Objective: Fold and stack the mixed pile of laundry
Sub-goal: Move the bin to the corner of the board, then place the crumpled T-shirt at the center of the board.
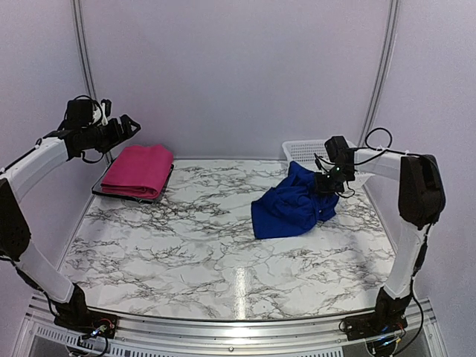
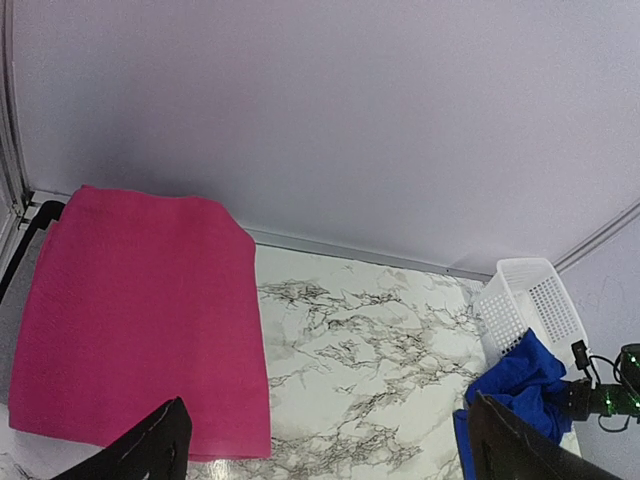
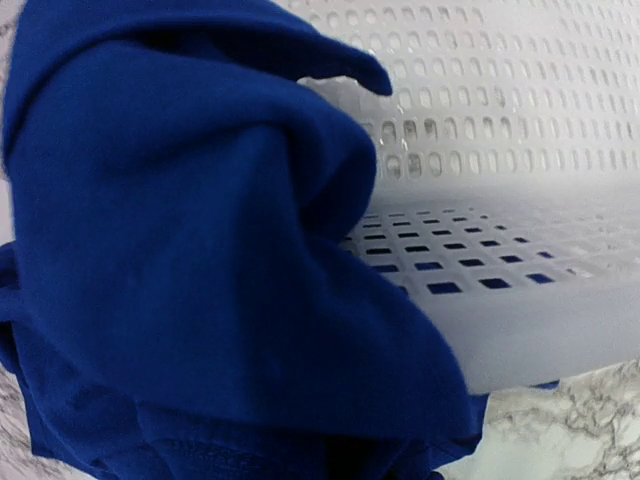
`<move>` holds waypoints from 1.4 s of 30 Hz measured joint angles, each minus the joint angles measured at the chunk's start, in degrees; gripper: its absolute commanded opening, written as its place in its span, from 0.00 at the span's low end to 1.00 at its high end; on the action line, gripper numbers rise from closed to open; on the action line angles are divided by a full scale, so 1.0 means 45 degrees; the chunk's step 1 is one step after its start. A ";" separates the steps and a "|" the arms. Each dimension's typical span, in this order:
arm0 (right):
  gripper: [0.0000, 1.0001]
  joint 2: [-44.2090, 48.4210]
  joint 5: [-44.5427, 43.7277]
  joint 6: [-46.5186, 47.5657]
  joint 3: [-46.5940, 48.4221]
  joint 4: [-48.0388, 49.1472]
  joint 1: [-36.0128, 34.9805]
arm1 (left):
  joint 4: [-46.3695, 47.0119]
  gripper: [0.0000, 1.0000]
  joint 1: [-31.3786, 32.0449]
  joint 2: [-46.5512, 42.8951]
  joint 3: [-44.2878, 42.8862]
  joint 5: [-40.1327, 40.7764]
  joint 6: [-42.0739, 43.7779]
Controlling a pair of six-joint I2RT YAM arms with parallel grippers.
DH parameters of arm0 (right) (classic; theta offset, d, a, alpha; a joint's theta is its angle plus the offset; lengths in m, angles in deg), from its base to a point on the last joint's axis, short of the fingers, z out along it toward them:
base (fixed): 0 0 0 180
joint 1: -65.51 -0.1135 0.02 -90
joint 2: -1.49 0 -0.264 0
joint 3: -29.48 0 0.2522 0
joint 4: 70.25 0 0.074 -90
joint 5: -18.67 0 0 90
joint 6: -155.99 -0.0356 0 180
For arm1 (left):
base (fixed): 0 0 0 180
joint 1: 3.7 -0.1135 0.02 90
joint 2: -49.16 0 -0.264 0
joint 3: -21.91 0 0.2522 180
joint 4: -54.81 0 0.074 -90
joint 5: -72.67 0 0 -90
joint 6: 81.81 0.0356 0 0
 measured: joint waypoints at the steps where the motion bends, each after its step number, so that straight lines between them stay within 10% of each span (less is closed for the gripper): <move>1: 0.00 -0.0296 0.0000 0.0044 0.0461 0.0073 0.0000 | 0.0000 0.99 0.0000 0.0000 0.0019 0.0024 0.0015; 23: 0.00 0.2380 0.2754 0.1540 1.0040 -0.0121 -0.4561 | -0.0092 0.99 0.0005 -0.0714 0.0476 0.0219 0.0073; 42: 0.00 0.3463 0.6169 0.0015 0.9602 0.0918 -0.6800 | -0.0092 0.99 0.0010 -0.1069 0.0646 0.0607 0.0126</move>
